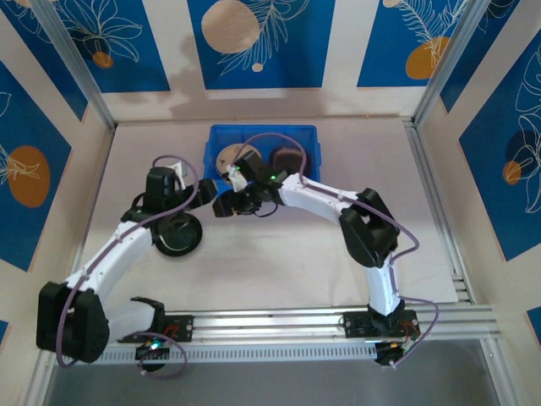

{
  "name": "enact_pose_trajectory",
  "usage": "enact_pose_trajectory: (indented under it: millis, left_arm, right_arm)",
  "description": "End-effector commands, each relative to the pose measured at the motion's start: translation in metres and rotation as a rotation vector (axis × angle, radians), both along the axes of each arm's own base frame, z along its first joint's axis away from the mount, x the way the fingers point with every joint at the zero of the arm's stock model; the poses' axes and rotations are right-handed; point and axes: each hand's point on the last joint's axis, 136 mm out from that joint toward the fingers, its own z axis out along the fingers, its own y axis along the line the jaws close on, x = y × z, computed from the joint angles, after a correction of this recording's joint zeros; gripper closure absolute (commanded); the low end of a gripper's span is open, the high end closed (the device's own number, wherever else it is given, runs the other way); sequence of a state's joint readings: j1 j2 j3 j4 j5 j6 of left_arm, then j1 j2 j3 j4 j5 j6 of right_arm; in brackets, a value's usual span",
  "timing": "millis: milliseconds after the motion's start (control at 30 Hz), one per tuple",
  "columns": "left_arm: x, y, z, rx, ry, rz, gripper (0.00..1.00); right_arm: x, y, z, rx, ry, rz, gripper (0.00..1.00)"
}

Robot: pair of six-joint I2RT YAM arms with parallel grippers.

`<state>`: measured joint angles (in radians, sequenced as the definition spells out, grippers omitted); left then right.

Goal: Place the plates into the plastic bin on the countertop

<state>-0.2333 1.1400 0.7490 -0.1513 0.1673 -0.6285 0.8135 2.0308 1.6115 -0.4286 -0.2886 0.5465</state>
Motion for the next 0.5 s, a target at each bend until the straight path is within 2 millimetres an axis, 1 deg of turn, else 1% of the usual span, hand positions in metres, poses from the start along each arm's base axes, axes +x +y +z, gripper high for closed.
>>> enact_pose_trajectory:
  millis: [0, 67, 133, 233, 333, 467]
  left_arm:
    - [-0.017, 0.018, -0.009, -0.029, 0.05, 0.066, 0.23]
    - [-0.024, 0.033, -0.014, -0.033, 0.07, 0.119, 0.23]
    - [-0.032, 0.048, -0.021, -0.04, 0.099, 0.174, 0.23]
    - [-0.038, 0.064, -0.025, -0.077, 0.099, 0.23, 0.23]
    - [-0.04, 0.072, -0.023, -0.104, 0.084, 0.256, 0.23]
    - [-0.042, 0.073, -0.024, -0.105, 0.085, 0.255, 0.24]
  right_arm:
    - [-0.016, 0.003, -0.016, -0.057, 0.093, 0.075, 0.49]
    - [-0.015, 0.01, -0.02, -0.05, 0.122, 0.082, 0.52]
    - [-0.012, 0.016, -0.024, -0.048, 0.141, 0.086, 0.52]
    - [-0.011, 0.028, -0.028, -0.023, 0.182, 0.109, 0.53]
    - [-0.013, 0.04, -0.034, -0.008, 0.218, 0.133, 0.56]
    - [-0.012, 0.051, -0.043, -0.004, 0.264, 0.139, 0.59]
